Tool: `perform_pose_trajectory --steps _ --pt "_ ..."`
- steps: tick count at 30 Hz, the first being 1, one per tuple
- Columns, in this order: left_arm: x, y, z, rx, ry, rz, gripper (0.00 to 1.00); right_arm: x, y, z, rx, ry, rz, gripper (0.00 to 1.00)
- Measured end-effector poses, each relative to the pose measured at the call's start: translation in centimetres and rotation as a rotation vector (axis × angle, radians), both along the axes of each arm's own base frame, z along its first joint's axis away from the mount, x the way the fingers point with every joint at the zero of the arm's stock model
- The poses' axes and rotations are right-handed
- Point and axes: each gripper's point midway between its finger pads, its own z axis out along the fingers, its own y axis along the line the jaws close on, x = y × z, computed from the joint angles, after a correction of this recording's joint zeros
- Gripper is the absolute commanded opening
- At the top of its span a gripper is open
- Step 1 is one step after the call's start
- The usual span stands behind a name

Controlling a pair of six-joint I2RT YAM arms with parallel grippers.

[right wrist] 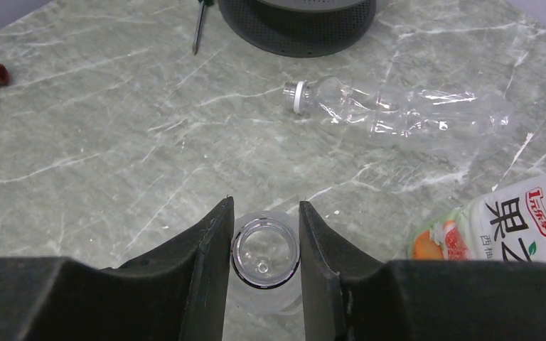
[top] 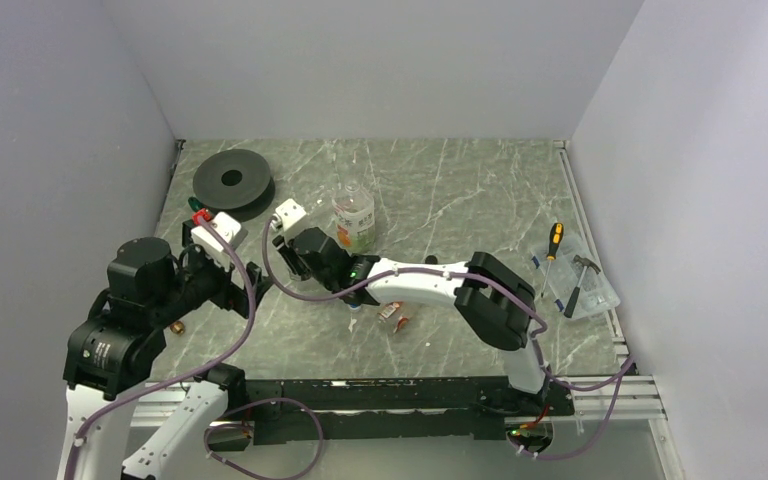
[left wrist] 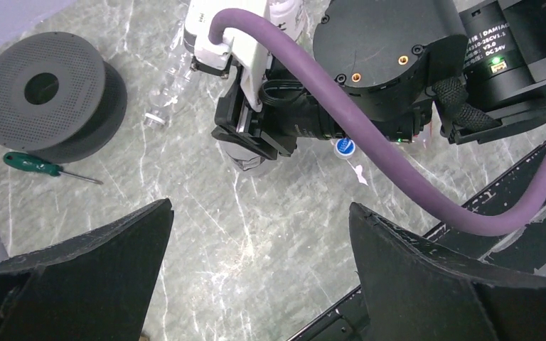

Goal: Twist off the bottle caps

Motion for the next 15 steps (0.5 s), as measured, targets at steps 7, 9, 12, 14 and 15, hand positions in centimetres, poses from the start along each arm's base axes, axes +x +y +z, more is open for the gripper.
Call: perform_pose_trajectory --steps 7,9,12,14,15 --pt "0.16 0.20 0.61 -0.004 -0.009 0.018 0.99 0.85 -0.14 -0.04 0.034 0.009 -0.032 0.57" --pt "0.19 0.19 0.57 -0.006 -0.005 0.021 0.99 1.03 -0.32 -0.21 0.039 0.016 -0.039 0.66" --pt "0.25 0.18 0.54 -0.010 -0.001 0.024 0.99 1.12 -0.57 -0.59 0.035 0.022 -0.044 0.74" --pt "0.26 0.20 0.53 -0.011 0.001 0.027 0.99 1.15 -0.67 -0.70 0.035 0.027 -0.047 0.77" --pt "0.27 0.21 0.53 -0.012 0.001 0.028 0.99 1.15 -0.68 -0.62 0.038 0.028 -0.047 0.79"
